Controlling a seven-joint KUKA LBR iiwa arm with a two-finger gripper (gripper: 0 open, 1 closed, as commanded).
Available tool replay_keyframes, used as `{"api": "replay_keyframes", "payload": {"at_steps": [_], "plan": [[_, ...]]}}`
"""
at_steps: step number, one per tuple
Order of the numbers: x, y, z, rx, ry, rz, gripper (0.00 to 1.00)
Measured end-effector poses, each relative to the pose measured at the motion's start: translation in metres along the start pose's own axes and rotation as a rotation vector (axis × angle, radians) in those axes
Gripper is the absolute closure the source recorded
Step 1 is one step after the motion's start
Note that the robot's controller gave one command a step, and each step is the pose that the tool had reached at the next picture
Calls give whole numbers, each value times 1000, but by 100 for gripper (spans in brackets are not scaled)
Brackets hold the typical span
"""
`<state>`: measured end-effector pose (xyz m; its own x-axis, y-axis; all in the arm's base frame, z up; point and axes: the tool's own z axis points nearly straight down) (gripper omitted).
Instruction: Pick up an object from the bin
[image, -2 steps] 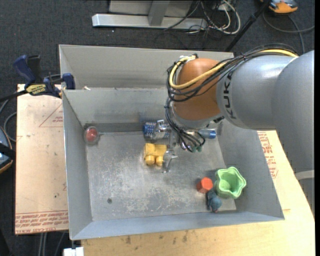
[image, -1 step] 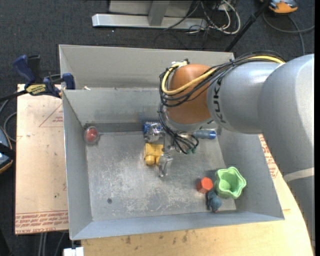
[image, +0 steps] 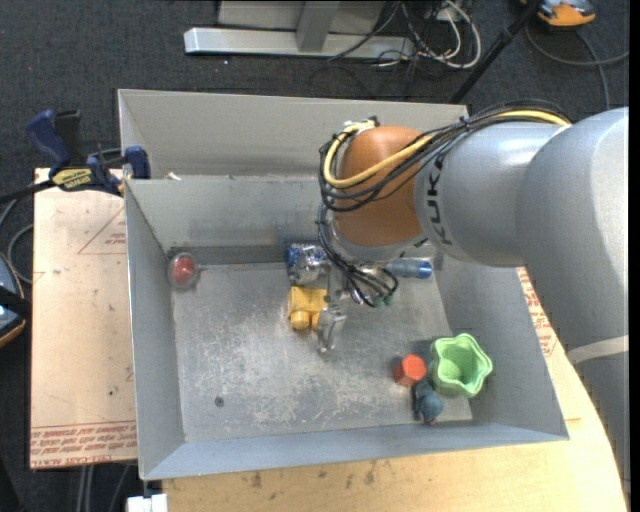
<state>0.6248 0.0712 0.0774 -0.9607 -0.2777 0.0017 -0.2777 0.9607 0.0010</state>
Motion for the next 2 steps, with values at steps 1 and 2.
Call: {"api": "replay_keyframes", "payload": {"at_steps": [1,2], "plan": [[-2,0,-3,0,-6,0,100],[-5,0,-72,2,-13,2,100]]}}
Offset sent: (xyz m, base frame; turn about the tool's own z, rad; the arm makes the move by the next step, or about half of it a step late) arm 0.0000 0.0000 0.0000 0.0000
